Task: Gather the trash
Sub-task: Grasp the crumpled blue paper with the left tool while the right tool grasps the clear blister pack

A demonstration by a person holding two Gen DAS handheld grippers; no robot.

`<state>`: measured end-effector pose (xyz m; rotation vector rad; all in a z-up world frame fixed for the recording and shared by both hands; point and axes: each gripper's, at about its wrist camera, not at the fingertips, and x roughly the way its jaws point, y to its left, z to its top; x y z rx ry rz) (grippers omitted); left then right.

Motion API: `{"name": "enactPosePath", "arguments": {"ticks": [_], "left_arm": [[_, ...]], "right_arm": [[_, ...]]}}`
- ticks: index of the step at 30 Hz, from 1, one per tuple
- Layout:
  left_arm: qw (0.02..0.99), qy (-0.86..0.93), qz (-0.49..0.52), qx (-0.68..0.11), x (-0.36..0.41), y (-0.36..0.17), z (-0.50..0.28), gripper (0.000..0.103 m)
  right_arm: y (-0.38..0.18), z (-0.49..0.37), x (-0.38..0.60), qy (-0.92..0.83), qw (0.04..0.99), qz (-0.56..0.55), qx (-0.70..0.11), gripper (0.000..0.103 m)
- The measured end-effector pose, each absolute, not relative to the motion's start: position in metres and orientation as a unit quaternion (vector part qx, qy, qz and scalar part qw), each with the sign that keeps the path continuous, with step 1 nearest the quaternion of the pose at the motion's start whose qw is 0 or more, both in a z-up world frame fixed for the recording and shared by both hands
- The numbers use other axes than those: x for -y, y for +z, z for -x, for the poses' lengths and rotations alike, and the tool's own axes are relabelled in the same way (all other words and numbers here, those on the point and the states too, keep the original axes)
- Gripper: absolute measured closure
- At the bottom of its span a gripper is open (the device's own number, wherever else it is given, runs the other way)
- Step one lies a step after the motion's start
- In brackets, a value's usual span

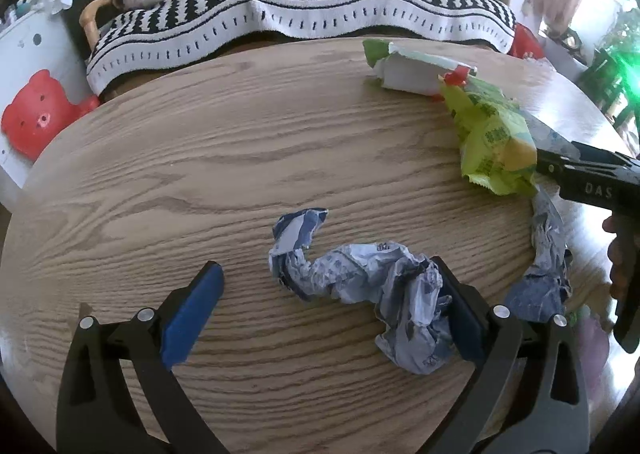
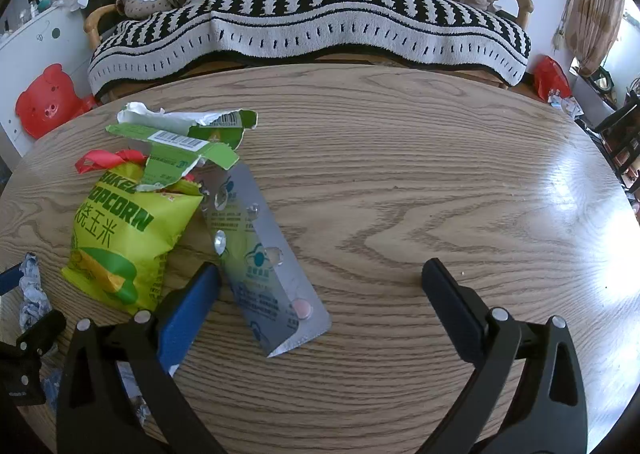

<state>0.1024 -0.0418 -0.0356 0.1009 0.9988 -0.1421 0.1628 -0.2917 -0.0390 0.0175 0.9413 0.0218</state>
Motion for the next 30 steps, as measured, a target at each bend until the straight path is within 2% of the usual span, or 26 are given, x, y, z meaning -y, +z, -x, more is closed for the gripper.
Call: {"name": "enactPosePath", "arguments": {"ticks": [3, 4, 5, 6, 7, 8, 11, 13, 17, 30], "left_arm": [[0.869, -0.066, -0.049, -0.487, 0.04, -0.034, -0.102, 0.01], [0.871, -0.066, -0.048, -0.484, 0.04, -0.032, -0.102, 0.015], [0.874, -0.065, -0.049, -0.48, 0.04, -0.031, -0.101, 0.031], [0.876, -0.064, -0.048, -0.475, 0.04, -0.028, -0.101, 0.047], [0.876, -0.064, -0.05, -0.475, 0.04, -0.027, -0.101, 0.049], [0.876, -0.066, -0.053, -0.474, 0.041, -0.026, -0.101, 0.053], [0.875, -0.076, -0.065, -0.474, 0.047, -0.024, -0.1, 0.061], [0.875, -0.074, -0.068, -0.473, 0.048, -0.023, -0.101, 0.063], [0.876, -0.068, -0.078, -0.471, 0.052, -0.021, -0.099, 0.063], [0.877, -0.054, -0.082, -0.47, 0.049, -0.017, -0.095, 0.063]], "right_arm": [[-0.037, -0.159, 0.294, 0.008, 0.895, -0.032, -0.446, 0.011], [-0.036, -0.155, 0.295, 0.021, 0.897, -0.049, -0.439, 0.011], [-0.036, -0.155, 0.296, 0.028, 0.898, -0.058, -0.436, 0.014], [-0.035, -0.155, 0.296, 0.031, 0.898, -0.06, -0.434, 0.028], [-0.033, -0.154, 0.295, 0.04, 0.901, -0.062, -0.428, 0.042], [-0.032, -0.152, 0.295, 0.055, 0.902, -0.069, -0.422, 0.063], [-0.029, -0.146, 0.29, 0.078, 0.9, -0.076, -0.422, 0.068], [-0.023, -0.141, 0.285, 0.076, 0.904, -0.058, -0.417, 0.068], [-0.011, -0.127, 0.285, 0.062, 0.914, -0.055, -0.397, 0.069], [-0.013, -0.123, 0.291, 0.053, 0.908, -0.072, -0.409, 0.069]]}}
